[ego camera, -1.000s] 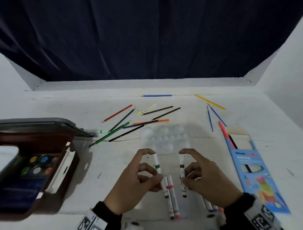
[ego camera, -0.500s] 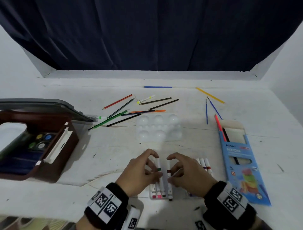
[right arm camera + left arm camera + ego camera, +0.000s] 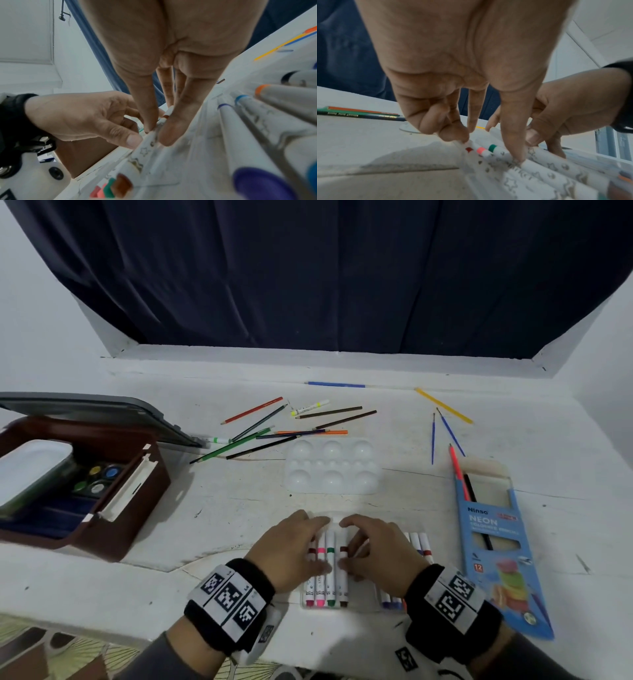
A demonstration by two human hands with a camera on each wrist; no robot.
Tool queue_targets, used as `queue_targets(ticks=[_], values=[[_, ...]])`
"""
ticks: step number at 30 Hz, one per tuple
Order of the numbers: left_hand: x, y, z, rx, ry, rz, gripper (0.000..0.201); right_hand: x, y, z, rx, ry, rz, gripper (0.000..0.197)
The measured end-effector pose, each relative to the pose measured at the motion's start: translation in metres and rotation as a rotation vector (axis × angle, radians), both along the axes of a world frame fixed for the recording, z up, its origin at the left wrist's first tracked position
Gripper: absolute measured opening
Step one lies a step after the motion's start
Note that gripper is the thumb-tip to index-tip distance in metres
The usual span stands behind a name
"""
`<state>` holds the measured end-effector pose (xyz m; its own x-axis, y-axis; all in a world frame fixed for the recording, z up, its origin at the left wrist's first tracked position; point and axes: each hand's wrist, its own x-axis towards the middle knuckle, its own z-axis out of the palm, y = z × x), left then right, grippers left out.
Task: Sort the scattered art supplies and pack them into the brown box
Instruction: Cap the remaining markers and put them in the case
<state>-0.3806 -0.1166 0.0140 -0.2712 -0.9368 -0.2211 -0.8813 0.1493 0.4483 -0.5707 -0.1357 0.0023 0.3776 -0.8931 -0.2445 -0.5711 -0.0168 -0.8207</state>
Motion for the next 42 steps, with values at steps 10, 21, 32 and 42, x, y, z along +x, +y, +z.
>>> queue_targets(ticks=[10,21,32,42], values=[[0.005,-0.003,-0.006,0.005,-0.072,-0.057,0.090,0.001,0.000,0.017,-0.115,0.391,0.262,0.081],[0.000,-0.008,-0.008,-0.037,-0.144,-0.063,0.082,0.011,-0.007,0.022,-0.290,0.703,0.360,0.078],[0.000,-0.011,0.001,0.053,-0.128,-0.032,0.080,0.026,-0.008,0.031,-0.342,0.799,0.424,0.066],[0.013,-0.012,-0.010,0.014,0.009,-0.074,0.069,0.032,-0.013,0.038,-0.290,0.787,0.421,0.053]])
